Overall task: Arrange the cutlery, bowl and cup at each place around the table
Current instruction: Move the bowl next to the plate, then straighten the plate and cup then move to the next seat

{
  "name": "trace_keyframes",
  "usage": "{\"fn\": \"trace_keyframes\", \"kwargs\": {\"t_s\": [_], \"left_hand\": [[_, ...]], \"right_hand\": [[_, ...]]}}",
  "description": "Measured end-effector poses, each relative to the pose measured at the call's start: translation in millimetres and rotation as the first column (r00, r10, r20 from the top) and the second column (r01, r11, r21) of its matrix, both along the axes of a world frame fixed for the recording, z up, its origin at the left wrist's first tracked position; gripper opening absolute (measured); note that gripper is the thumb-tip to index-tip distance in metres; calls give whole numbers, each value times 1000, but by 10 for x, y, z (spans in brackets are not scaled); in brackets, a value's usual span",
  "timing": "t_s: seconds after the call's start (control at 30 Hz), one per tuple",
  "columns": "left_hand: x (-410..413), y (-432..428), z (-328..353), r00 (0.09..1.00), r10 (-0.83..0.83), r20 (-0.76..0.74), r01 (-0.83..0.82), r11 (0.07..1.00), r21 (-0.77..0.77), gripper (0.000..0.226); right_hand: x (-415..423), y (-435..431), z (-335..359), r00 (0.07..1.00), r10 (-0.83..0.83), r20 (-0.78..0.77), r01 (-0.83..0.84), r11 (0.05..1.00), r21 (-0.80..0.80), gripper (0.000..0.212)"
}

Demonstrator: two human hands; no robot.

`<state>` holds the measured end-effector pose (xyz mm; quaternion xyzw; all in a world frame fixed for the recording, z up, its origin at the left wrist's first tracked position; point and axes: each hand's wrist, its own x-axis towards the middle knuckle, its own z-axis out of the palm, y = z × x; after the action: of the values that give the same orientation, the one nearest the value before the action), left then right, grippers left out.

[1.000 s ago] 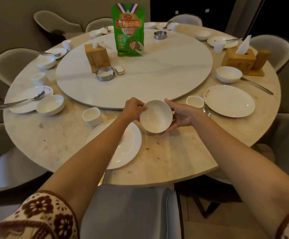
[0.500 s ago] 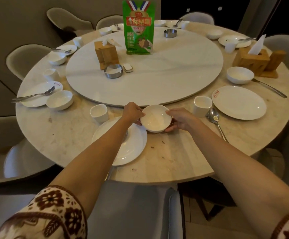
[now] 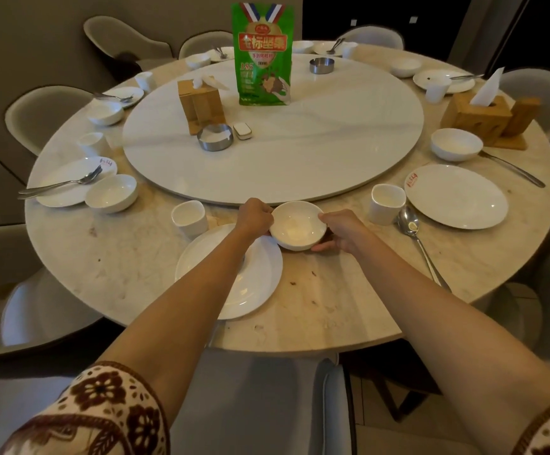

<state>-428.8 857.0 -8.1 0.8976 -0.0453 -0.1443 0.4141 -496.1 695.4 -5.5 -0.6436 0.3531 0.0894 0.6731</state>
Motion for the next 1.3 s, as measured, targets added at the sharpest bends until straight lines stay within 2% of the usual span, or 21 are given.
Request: {"fn": "trace_keyframes", "kwargs": {"t_s": [0.23, 0.37, 0.5, 0.6, 0.7, 0.73, 0.77, 0.87, 0.93, 1.3], "left_hand": [[-65, 272, 100, 999, -22, -30, 18, 992, -123, 42], [-98, 662, 131, 995, 96, 9, -92, 973, -210, 33], [-286, 1065, 95, 979, 181, 97, -167, 977, -132, 26], [-448, 1363, 43, 950, 245, 193, -244, 969, -28, 28], [-585, 1577, 8, 938, 286, 196, -300, 953, 49, 16], [-623, 1622, 4, 937, 307, 169, -321, 945, 64, 20], [-647, 1654, -14, 938, 318, 140, -330, 941, 74, 26], [-665, 1709, -42, 944, 326, 48, -329, 941, 77, 11], [-651, 1727, -53, 949, 315, 19, -316, 946, 73, 16], [-581, 1656, -77, 951, 310, 6, -310, 950, 34, 14]], "right_hand": [[-35, 108, -16, 994, -85, -66, 85, 996, -3, 22], [-121, 232, -42, 978, -209, -12, 209, 978, 27, 32], [-286, 405, -106, 938, -342, 52, 342, 940, 17, 35], [-474, 662, -171, 913, -403, 61, 406, 913, -43, 27], [-648, 975, -177, 914, -400, 63, 403, 914, -51, 7], [-693, 1066, -173, 918, -390, 66, 394, 918, -54, 3], [-725, 1139, -181, 925, -374, 69, 378, 924, -62, 4], [-781, 1281, -194, 948, -309, 82, 316, 942, -110, 14], [-792, 1313, -187, 956, -273, 102, 286, 948, -141, 25], [-753, 1210, -146, 952, -285, 111, 299, 944, -136, 38]]}}
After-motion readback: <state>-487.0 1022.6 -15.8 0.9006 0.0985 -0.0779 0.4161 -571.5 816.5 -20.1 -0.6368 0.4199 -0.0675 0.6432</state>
